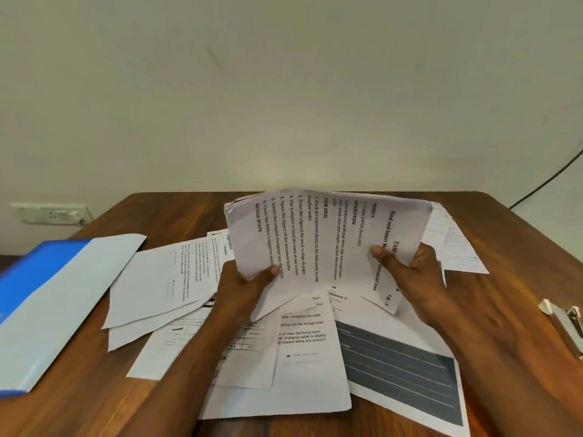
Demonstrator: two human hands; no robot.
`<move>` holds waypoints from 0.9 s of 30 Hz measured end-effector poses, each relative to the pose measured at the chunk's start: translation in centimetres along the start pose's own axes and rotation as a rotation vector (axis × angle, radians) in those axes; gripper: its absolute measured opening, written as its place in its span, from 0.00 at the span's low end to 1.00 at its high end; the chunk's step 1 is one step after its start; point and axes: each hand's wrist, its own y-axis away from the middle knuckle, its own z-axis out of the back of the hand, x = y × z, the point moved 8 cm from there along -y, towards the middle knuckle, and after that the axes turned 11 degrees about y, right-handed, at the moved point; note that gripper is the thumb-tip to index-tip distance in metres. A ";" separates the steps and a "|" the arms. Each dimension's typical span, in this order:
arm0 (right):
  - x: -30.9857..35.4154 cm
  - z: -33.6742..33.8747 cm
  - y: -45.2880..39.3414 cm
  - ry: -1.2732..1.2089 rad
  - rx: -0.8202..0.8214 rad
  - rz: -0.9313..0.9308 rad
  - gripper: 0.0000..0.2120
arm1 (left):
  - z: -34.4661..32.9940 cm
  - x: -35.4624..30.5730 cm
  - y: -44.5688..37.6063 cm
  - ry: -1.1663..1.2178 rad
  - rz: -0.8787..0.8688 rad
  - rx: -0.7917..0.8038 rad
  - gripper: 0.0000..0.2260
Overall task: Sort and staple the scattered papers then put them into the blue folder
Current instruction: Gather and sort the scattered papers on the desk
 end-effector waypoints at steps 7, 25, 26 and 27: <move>-0.6 0.5 -0.4 -0.004 -0.040 -0.006 0.11 | 0.3 -0.3 -0.1 0.035 -0.038 -0.040 0.19; -4.4 0.3 0.3 0.017 0.440 -0.361 0.18 | 0.9 1.8 -1.3 0.194 0.196 0.109 0.28; -4.7 0.5 0.4 0.005 0.470 -0.391 0.19 | 0.8 1.9 -1.3 0.204 0.212 0.120 0.27; -4.8 0.5 0.5 -0.008 0.510 -0.418 0.20 | 0.8 2.0 -1.2 0.209 0.229 0.116 0.25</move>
